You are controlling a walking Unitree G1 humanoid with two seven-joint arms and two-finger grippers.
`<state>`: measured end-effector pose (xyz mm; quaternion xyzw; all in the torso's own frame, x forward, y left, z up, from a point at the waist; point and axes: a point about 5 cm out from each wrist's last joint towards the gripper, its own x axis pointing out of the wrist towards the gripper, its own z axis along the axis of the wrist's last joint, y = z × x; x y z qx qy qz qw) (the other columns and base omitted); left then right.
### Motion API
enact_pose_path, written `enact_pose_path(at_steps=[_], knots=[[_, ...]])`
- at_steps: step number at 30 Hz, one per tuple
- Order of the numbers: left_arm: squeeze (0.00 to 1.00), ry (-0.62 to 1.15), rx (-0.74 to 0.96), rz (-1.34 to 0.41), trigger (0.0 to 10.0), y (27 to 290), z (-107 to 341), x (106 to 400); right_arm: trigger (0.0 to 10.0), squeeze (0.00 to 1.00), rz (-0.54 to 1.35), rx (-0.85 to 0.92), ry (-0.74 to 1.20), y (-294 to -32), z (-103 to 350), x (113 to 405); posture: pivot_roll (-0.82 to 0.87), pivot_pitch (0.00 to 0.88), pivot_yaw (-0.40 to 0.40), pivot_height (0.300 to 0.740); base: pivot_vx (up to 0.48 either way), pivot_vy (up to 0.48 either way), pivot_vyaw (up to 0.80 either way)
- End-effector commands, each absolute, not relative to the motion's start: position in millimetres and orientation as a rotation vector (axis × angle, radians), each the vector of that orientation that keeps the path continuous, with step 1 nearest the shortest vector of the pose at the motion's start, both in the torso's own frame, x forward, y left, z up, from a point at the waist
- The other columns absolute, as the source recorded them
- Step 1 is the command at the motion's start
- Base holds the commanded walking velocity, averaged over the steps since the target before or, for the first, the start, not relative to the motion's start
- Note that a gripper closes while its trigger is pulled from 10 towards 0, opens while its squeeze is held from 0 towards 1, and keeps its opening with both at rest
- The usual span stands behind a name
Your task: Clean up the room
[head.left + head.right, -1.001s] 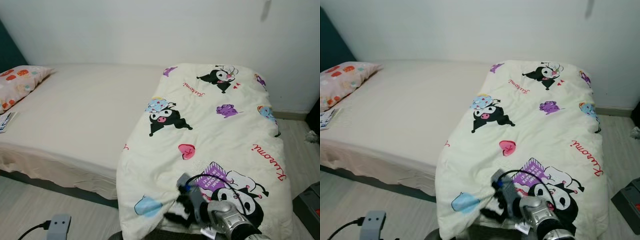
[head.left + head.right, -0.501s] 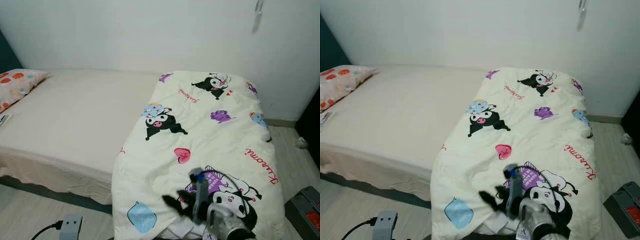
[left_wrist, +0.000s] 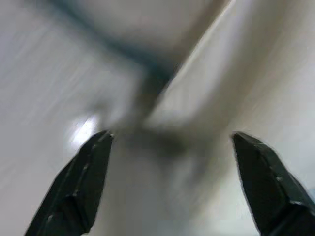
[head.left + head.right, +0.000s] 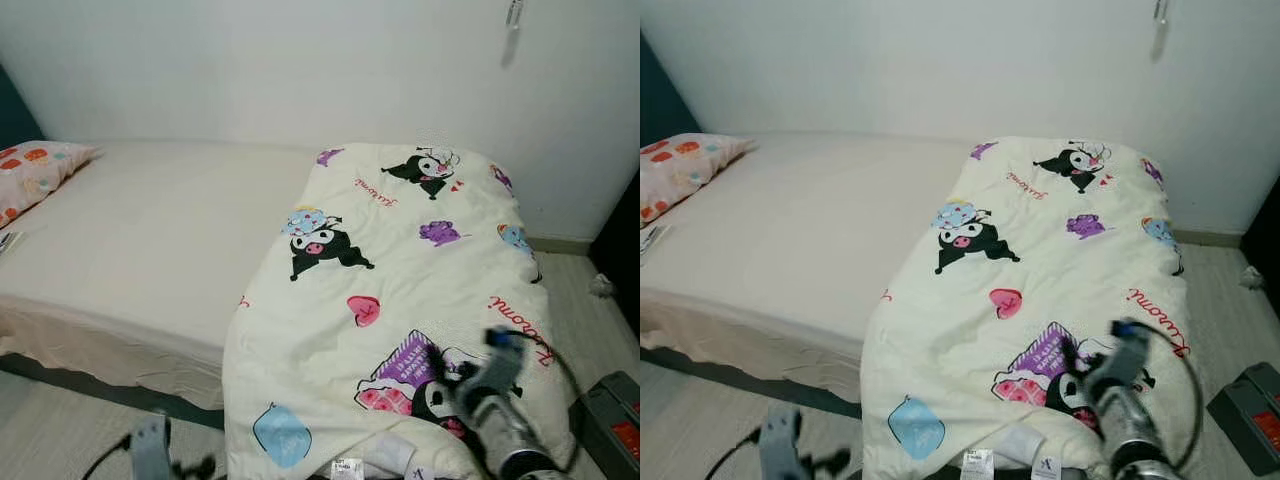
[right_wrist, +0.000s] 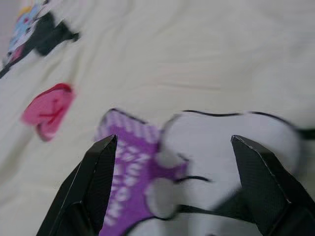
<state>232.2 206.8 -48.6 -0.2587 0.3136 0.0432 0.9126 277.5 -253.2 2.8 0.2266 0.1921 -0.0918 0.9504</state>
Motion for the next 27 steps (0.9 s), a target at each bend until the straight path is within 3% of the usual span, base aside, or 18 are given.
enact_pose_path(at_steps=[1,6,8,10,14,20,21,27], knots=[[0.0,0.464,-0.616,0.076,10.0,217.8,-20.3,263.1,10.0,0.0,-0.202,0.482,0.411,-248.7,-4.7,271.6,-0.11,0.0,0.079,0.547,0.0,0.0,0.0],[0.0,0.264,-0.657,0.129,10.0,242.7,18.4,295.0,10.0,0.0,-0.217,0.459,0.413,-252.7,-5.5,268.8,-0.11,0.0,0.081,0.547,0.0,0.0,0.0],[0.0,0.11,-0.698,0.113,10.0,257.7,56.1,320.1,10.0,0.0,-0.292,0.422,0.446,-258.2,-11.6,260.7,-0.11,0.0,0.091,0.547,0.0,0.0,0.0],[0.0,0.069,-0.705,0.081,10.0,258.4,67.3,326.9,10.0,0.0,-0.318,0.418,0.453,-259.7,-13.9,257.5,-0.11,0.0,0.095,0.547,0.0,0.0,0.0],[0.0,0.033,-0.595,-0.155,10.0,229.0,88.3,344.2,10.0,0.0,-0.393,0.401,0.477,-263.5,-23.6,243.0,-0.11,0.046,0.118,0.547,0.0,0.0,0.0],[0.0,0.07,-0.464,-0.235,10.0,207.9,91.3,350.7,10.0,0.0,-0.403,0.387,0.469,-263.4,-27.4,235.4,-0.11,0.129,0.124,0.547,0.0,0.0,0.0],[1.0,0.086,-0.416,-0.287,10.0,195.8,96.2,356.2,10.0,0.0,-0.381,0.372,0.45,-262.1,-28.2,231.5,-0.11,0.202,0.138,0.547,0.0,0.0,0.0],[1.0,0.135,-0.309,-0.333,10.0,177.5,108.5,369.8,10.0,0.0,-0.307,0.337,0.362,-259.2,-21.5,226.7,-0.13,0.284,0.159,0.547,0.0,0.0,0.0]])
